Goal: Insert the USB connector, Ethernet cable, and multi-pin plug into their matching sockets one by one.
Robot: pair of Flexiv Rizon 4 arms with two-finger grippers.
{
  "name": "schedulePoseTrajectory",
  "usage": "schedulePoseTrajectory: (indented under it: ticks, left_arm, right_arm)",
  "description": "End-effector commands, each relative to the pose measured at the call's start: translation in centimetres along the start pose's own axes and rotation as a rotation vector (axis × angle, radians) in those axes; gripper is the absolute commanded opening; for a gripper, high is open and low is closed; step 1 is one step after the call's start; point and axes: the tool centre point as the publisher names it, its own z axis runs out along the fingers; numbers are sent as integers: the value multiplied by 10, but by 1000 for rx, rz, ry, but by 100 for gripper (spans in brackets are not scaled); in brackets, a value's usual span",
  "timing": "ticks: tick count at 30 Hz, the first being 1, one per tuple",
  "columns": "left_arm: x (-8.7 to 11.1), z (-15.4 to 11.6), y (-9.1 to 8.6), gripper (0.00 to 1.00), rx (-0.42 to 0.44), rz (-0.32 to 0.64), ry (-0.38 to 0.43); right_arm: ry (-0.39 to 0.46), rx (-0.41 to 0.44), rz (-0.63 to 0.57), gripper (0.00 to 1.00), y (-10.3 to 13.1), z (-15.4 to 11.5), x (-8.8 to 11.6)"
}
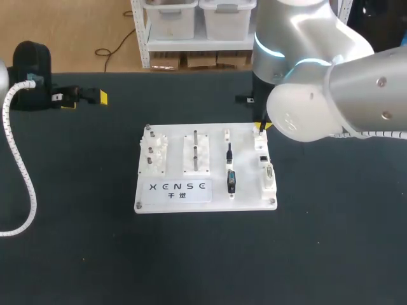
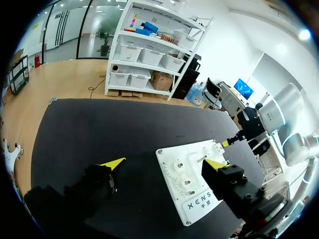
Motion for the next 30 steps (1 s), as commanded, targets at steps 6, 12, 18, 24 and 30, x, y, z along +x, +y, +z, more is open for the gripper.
schedulePoseTrajectory:
  ticks: [6,12,18,24,30]
  left_arm:
    - [0,0,0,100,0,0,0]
    - [0,0,0,100,0,0,0]
    - [0,0,0,100,0,0,0]
    - [0,0,0,100,0,0,0]
    - [0,0,0,100,0,0,0]
  right_arm:
    - [5,9,0,0,-2,7,3]
    - [4,14,0,0,-6,6,1]
    - [6,14,0,0,-6,6,1]
    - [2,7,-9,0,-7,4,2]
    - [7,11,-15,0,-7,5,4]
